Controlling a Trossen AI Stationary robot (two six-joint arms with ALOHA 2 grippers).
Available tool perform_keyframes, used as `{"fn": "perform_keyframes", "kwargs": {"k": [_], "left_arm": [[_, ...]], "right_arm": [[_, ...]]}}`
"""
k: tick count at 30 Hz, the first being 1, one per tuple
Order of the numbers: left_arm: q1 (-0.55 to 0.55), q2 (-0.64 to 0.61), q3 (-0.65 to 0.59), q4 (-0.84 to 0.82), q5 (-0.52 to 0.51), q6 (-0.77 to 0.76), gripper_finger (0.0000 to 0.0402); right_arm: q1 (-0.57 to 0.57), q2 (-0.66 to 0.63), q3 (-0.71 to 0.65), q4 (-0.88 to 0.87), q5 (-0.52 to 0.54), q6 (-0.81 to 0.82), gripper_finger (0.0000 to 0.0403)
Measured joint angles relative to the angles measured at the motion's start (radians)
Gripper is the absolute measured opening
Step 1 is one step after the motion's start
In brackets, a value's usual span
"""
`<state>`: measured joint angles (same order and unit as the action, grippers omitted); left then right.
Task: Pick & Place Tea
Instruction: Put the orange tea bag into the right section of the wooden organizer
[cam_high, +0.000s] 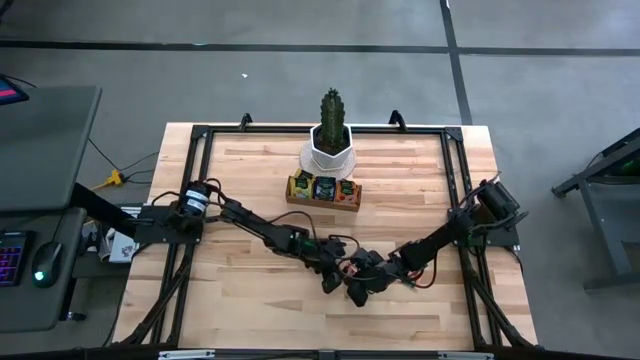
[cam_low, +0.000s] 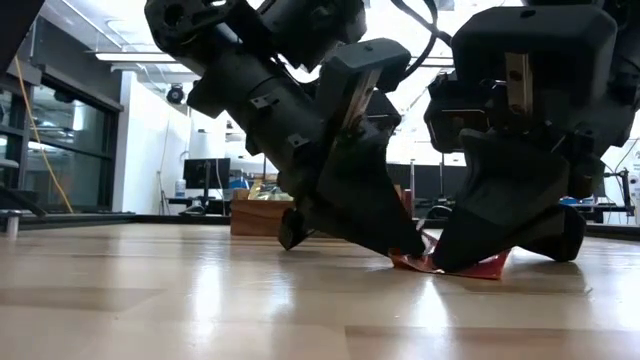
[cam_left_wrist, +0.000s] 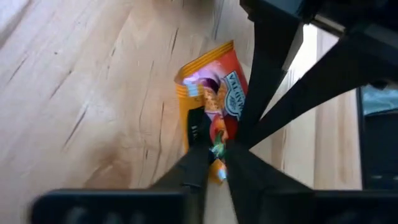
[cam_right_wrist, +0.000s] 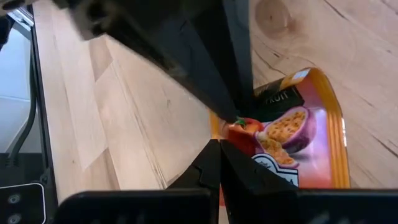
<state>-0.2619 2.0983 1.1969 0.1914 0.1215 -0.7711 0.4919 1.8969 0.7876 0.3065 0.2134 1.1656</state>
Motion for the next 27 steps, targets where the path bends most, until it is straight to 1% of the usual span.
{"fn": "perform_keyframes", "kwargs": {"k": [1,2,3,8,13,17,22,27], "left_arm": [[0.0,0.0,0.0,-0.002,0.0,0.014,0.003],[0.0,0.0,0.0,-0.008,0.0,0.027,0.0016],[0.0,0.0,0.0,-0.012,0.0,0.035,0.001],[0.0,0.0,0.0,-0.016,-0.001,0.058,0.0003],[0.0,0.0,0.0,-0.019,-0.005,0.08,0.0001],[0.0,-0.001,0.0,-0.029,-0.011,0.089,0.0001],[0.0,-0.001,0.0,-0.031,-0.011,0.095,0.0],[0.0,-0.001,0.0,-0.034,-0.007,0.116,0.0]], "right_arm": [[0.0,0.0,0.0,0.0,-0.002,0.001,0.0],[0.0,0.0,0.0,0.0,-0.003,0.001,0.0],[0.0,0.0,0.0,0.0,-0.003,0.001,0.0],[0.001,0.0,0.0,0.001,-0.004,0.0,0.0],[0.001,0.001,-0.001,0.039,-0.005,-0.011,0.0],[0.004,-0.021,-0.003,0.042,-0.008,-0.017,0.0],[0.007,-0.109,-0.003,-0.06,-0.011,-0.042,0.0],[0.019,-0.235,-0.003,-0.244,-0.012,-0.045,0.0]]}}
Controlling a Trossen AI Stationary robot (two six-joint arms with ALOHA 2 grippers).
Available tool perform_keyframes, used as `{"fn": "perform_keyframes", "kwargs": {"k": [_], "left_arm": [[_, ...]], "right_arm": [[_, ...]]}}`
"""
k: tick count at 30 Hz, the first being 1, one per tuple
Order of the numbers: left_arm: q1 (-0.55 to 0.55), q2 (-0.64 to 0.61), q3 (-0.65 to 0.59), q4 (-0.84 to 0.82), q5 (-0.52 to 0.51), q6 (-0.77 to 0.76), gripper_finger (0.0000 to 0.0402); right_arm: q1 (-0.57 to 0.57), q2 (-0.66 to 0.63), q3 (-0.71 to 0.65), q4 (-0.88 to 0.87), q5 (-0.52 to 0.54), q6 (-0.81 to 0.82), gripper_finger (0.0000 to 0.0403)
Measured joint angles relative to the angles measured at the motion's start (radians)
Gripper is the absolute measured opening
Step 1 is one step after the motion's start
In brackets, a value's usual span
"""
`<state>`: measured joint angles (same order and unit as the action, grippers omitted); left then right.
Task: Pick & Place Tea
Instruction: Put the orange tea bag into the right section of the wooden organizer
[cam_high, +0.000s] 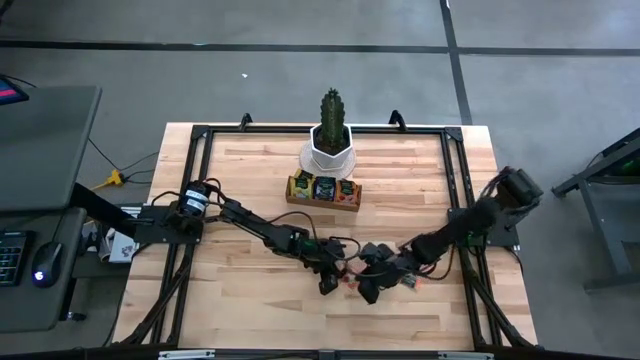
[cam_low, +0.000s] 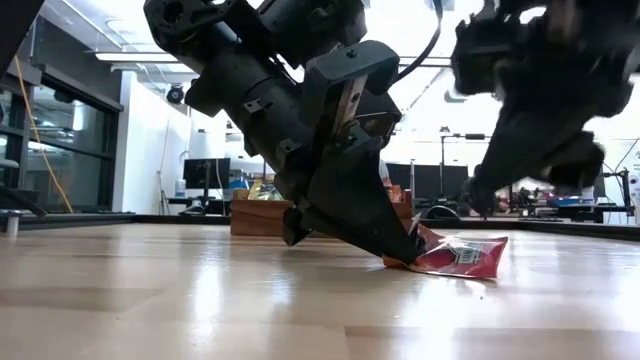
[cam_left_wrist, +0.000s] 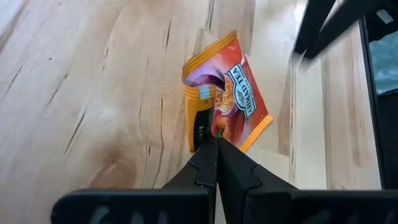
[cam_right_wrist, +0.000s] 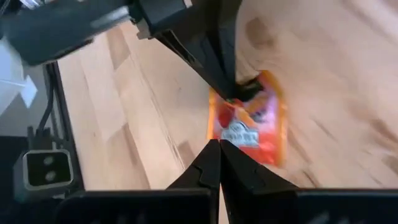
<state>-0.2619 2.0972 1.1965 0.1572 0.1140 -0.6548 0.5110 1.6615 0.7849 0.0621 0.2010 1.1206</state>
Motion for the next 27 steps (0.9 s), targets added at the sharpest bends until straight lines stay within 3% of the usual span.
{"fn": "perform_keyframes", "kwargs": {"k": [5,12,21,27], "left_arm": [[0.001,-0.008,0.009,-0.03,0.022,0.08,0.0],[0.0,-0.013,0.17,-0.359,-0.004,0.297,0.0],[0.0,-0.013,0.472,-0.774,-0.165,0.573,0.0],[0.0,-0.015,0.604,-0.948,-0.277,0.701,0.0]], "right_arm": [[0.031,-0.146,0.002,-0.224,0.019,-0.001,0.0],[0.08,-0.319,0.002,-0.473,0.073,0.05,0.0],[0.16,-0.408,0.002,-0.703,0.147,0.222,0.0],[0.197,-0.405,0.002,-0.746,0.164,0.312,0.0]]}}
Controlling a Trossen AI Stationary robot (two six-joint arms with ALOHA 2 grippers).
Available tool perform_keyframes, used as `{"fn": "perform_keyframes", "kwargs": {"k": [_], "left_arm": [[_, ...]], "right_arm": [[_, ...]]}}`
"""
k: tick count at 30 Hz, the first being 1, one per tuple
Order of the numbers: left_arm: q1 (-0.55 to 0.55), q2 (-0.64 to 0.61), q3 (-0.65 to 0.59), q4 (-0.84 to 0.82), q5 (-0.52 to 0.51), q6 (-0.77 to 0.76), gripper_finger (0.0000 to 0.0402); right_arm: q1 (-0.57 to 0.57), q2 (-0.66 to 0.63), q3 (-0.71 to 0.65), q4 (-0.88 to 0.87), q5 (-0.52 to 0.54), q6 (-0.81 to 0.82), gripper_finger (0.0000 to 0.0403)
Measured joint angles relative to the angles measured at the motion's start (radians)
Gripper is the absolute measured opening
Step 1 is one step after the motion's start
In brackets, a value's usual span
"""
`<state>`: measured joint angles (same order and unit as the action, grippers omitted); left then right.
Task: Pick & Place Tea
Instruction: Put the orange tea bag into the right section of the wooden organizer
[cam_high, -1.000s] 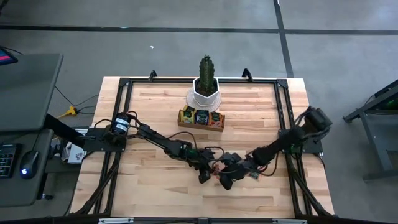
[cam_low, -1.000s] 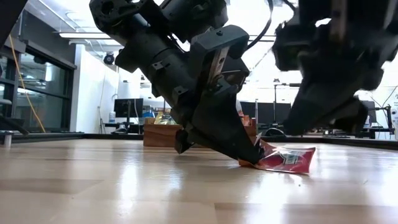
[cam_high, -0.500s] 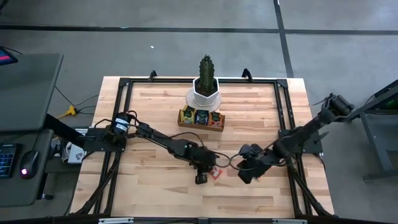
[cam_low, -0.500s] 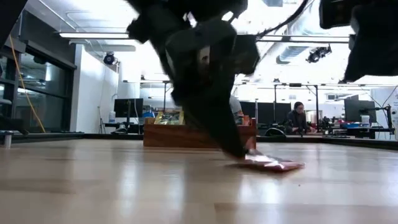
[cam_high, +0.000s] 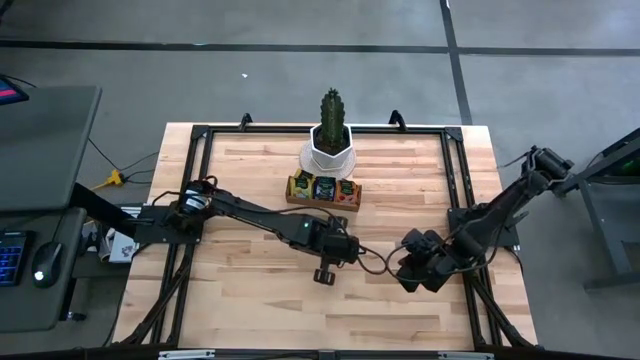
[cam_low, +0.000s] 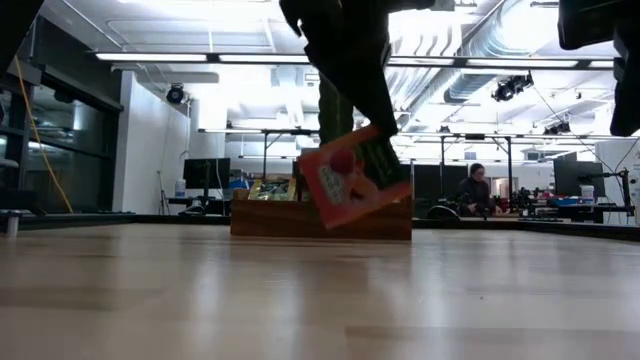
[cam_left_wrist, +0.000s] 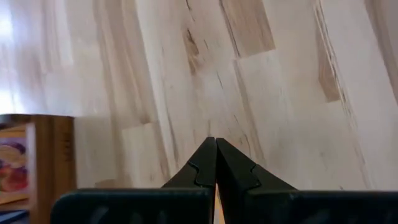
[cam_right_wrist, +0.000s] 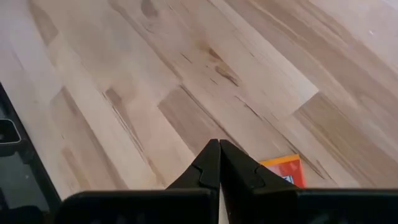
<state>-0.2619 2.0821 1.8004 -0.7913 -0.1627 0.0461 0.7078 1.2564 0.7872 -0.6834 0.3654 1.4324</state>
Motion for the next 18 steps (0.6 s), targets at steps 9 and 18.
{"fn": "perform_keyframes", "kwargs": {"k": [9,18], "left_arm": [[0.0,-0.002,0.019,-0.03,-0.075,0.028,0.0],[0.051,-0.015,0.019,-0.014,-0.17,0.081,0.0]], "right_arm": [[0.008,0.0,0.0,-0.001,0.023,0.003,0.0],[0.017,0.0,0.0,-0.001,0.029,0.009,0.0]]}}
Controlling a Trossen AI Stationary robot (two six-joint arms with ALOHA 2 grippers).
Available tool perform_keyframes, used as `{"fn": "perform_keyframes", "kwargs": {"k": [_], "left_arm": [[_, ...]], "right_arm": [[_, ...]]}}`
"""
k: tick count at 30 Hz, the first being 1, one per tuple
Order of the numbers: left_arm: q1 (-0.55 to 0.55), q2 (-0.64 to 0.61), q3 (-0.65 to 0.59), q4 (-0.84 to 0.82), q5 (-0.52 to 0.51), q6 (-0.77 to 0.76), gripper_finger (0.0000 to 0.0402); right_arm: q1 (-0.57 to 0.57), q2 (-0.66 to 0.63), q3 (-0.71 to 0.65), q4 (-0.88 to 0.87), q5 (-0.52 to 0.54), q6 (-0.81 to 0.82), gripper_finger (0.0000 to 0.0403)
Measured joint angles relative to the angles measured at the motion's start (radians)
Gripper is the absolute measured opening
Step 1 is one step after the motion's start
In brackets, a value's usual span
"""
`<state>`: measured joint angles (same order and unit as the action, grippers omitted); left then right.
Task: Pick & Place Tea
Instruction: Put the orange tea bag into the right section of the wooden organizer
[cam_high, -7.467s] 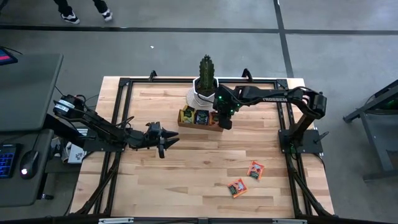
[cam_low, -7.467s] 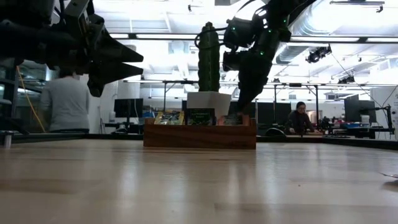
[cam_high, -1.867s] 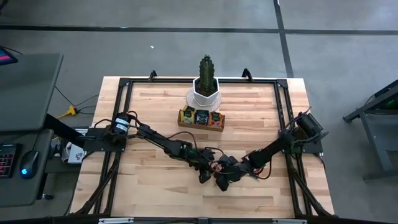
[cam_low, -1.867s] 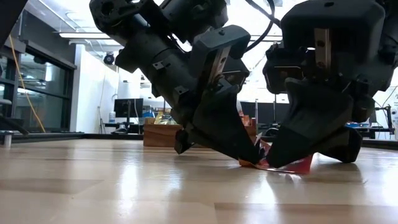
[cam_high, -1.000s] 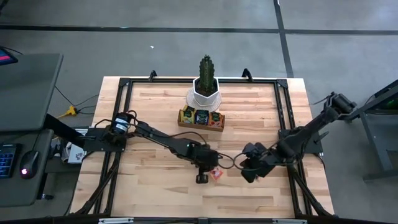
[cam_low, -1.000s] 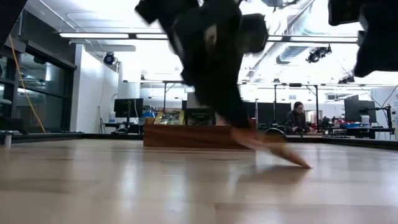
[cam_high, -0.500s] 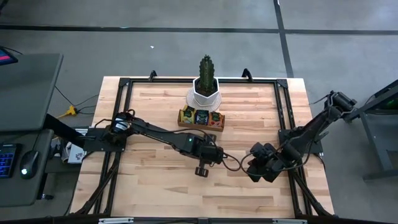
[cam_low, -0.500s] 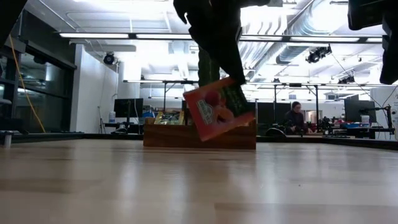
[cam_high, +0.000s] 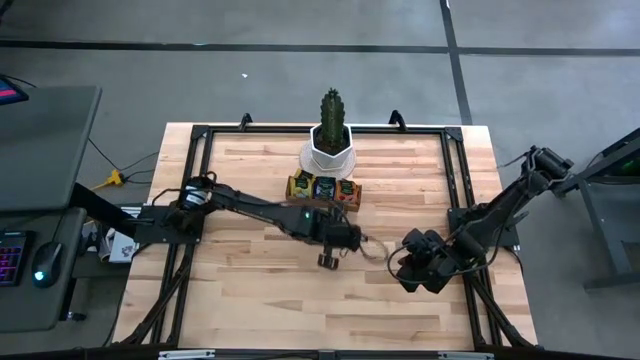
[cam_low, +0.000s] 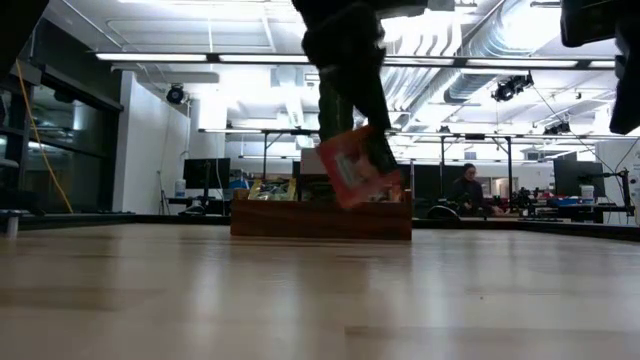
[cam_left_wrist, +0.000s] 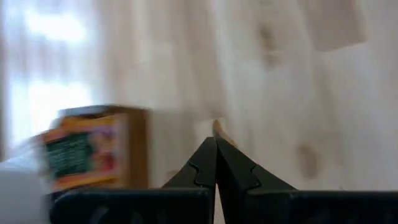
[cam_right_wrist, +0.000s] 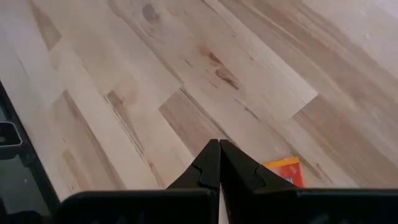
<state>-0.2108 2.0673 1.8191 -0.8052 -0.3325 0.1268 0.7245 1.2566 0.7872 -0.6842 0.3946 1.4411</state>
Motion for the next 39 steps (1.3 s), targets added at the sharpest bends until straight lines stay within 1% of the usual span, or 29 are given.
{"fn": "perform_keyframes", "kwargs": {"k": [1,4,6,8,11,13,15,21,24,26,29,31,34,38,39], "left_arm": [[0.009,-0.014,0.0,-0.005,-0.014,0.011,0.0],[0.047,-0.048,0.005,0.056,-0.03,0.048,0.0],[0.068,-0.078,0.0,0.047,-0.039,0.069,0.0],[0.093,-0.09,0.004,0.125,-0.037,0.104,0.0],[0.121,-0.116,0.0,0.165,-0.008,0.151,0.0],[0.142,-0.122,0.003,0.235,0.023,0.169,0.0],[0.16,-0.125,0.003,0.247,0.04,0.181,0.0],[0.204,-0.12,0.001,0.32,0.086,0.184,0.0],[0.22,-0.121,0.001,0.336,0.098,0.184,0.0],[0.227,-0.142,-0.002,0.333,0.11,0.186,0.0],[0.231,-0.163,-0.011,0.424,0.13,0.19,0.0],[0.236,-0.186,-0.027,0.42,0.171,0.191,0.0],[0.244,-0.197,-0.038,0.516,0.191,0.191,0.0],[0.267,-0.226,-0.069,0.539,0.239,0.183,0.0],[0.275,-0.231,-0.08,0.584,0.257,0.183,0.0]], "right_arm": [[0.005,0.0,0.0,-0.001,0.001,0.007,0.0],[0.033,0.0,-0.006,0.001,0.023,0.043,0.0],[0.054,0.0,-0.024,0.009,0.027,0.076,0.0],[0.078,0.0,-0.041,0.017,0.027,0.109,0.0],[0.105,0.0,-0.054,0.026,0.048,0.135,0.0],[0.113,0.0,-0.056,0.029,0.062,0.139,0.0],[0.116,0.0,-0.056,0.03,0.069,0.135,0.0],[0.116,0.0,-0.056,0.031,0.074,0.13,0.0],[0.116,0.0,-0.056,0.033,0.075,0.124,0.0],[0.116,0.0,-0.056,0.035,0.078,0.115,0.0],[0.116,0.0,-0.056,0.038,0.084,0.103,0.0],[0.116,0.0,-0.056,0.038,0.09,0.097,0.0],[0.116,0.0,-0.056,0.037,0.091,0.076,0.0],[0.116,0.0,-0.057,0.037,0.104,0.058,0.0],[0.116,0.0,-0.057,0.036,0.109,0.051,0.0]]}}
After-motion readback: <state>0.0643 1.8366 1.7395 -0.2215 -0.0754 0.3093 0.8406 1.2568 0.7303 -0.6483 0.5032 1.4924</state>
